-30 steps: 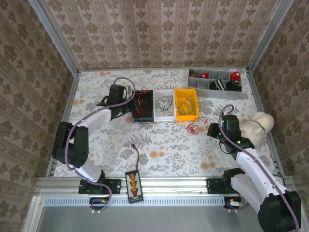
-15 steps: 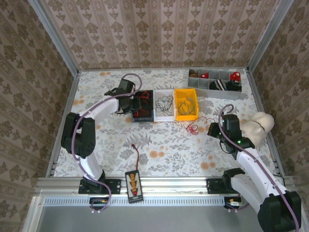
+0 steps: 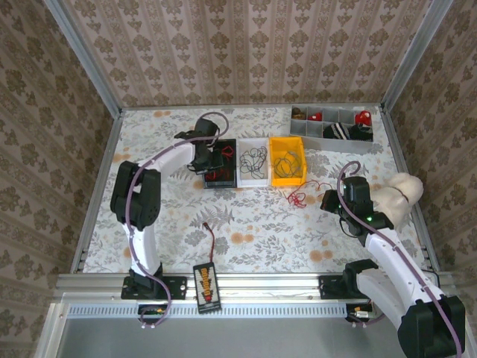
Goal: Untangle the cables
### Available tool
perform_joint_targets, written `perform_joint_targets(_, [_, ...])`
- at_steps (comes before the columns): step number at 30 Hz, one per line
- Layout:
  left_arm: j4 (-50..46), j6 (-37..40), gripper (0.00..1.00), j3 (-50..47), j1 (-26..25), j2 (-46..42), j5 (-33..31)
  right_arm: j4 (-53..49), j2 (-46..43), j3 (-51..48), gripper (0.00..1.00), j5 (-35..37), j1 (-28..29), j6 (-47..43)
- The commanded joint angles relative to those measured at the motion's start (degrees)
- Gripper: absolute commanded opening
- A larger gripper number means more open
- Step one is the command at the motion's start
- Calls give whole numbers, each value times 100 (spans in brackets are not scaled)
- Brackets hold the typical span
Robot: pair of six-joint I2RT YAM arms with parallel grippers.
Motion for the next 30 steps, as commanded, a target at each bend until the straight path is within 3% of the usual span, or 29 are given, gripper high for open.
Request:
perform_joint_targets(1, [-385, 182, 0, 379, -174, 195, -385, -153, -98, 152, 1, 91, -26, -123])
perform_joint_targets(8, [-598, 212, 0, 818, -424, 571, -632, -136, -93, 129, 1, 83, -26, -78])
perform_joint_targets(11, [-674, 202, 15, 888, -503, 608, -776, -127, -92, 134, 1, 85, -26, -78])
perform_joint_targets(14, [-671, 205, 36, 877, -527, 521, -890, -110, -88, 136, 1, 67, -26, -78])
perform_joint_targets(20, [-630, 259, 41, 904, -534, 230, -1012, -74, -73, 125, 2, 20, -26, -70])
perform_joint_targets(30, [-643, 402, 61, 908, -580, -573, -1531, -15, -53, 90, 2, -31, -26, -59])
